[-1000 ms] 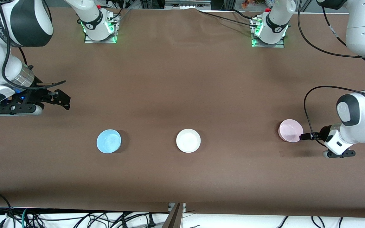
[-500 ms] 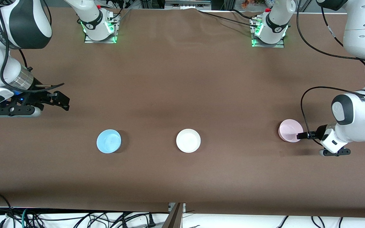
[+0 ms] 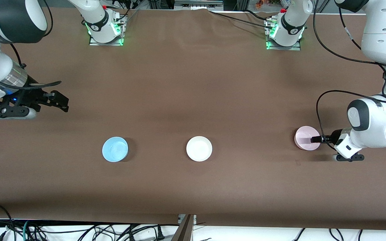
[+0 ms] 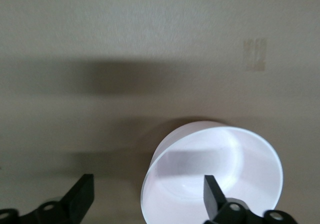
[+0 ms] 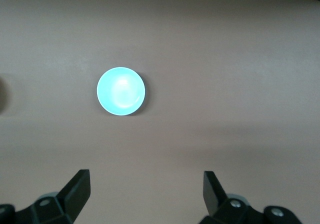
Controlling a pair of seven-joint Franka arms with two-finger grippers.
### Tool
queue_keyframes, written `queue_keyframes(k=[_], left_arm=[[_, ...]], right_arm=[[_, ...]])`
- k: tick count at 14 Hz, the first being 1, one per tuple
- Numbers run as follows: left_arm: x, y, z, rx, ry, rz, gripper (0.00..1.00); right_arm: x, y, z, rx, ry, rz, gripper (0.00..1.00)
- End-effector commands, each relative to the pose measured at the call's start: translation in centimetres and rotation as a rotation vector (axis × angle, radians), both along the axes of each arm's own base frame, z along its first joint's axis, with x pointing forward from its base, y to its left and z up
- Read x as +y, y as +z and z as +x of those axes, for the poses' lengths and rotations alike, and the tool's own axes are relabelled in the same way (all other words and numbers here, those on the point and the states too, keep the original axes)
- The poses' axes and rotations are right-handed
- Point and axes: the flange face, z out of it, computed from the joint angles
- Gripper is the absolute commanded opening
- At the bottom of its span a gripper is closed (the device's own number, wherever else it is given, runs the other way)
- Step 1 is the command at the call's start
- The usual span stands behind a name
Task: Stack pink and blue bowls on white bowl
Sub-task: 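Grasp the blue bowl with the right gripper while the left gripper holds pink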
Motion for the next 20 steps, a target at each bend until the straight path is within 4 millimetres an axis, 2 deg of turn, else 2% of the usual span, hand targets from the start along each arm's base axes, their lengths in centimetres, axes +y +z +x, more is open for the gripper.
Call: queue_keyframes(k=[1,2,4,5,7,9,10,11,12,16,18,20], left_arm=[[0.1,1.0,-0.8,-0.010,-0.019,-0.025,0.73],[0.2,1.0,-0.8,-0.010,-0.042,-0.029,0.67],[1.0,1.4,-0.9,-0.019,-0.058,-0.024,0.64],[1.0,1.4,-1.0,-0.012,-0.058,-0.026,0.60],[1.0,1.8,-1.0,-0.009,-0.058,-0.029,0.44],[1.0,1.7,-1.1,-0.001,-0.060,-0.032,0.25],[1.0,1.7,-1.1,0.000,-0.068,-0.033,0.21],[0.9,1.7,-1.1,-0.002,-0.074,-0.036,0.17],[0.9,1.6,-1.2,-0.002,-0.076,-0.040,0.16],[0.9,1.0,-1.2,-0.004,-0.076,-0.068,0.16],[0.7,0.9,-1.2,-0.008,-0.069,-0.084,0.09],[0.7,0.9,-1.2,-0.009,-0.076,-0.085,0.00]], right_arm=[[-0.3,-1.9,0.1,0.068,0.141,0.002,1.00],[-0.5,-3.8,0.2,0.130,0.172,0.002,1.00],[-0.4,-4.6,0.6,0.132,0.173,0.007,1.00],[-0.3,-6.2,1.6,0.126,0.176,0.004,1.00],[-0.3,-10.3,4.0,0.101,0.184,0.016,1.00],[1.0,-14.9,5.8,0.107,0.189,0.031,1.00],[2.3,-17.4,6.9,0.077,0.207,0.036,1.00],[4.1,-20.2,7.9,0.035,0.222,0.042,1.00],[4.9,-22.4,8.8,-0.006,0.216,0.050,1.00],[4.7,-28.6,10.4,-0.005,0.197,0.063,0.99],[4.0,-31.3,10.9,-0.016,0.189,0.059,0.98],[3.5,-33.6,10.8,0.002,0.177,0.061,0.91]])
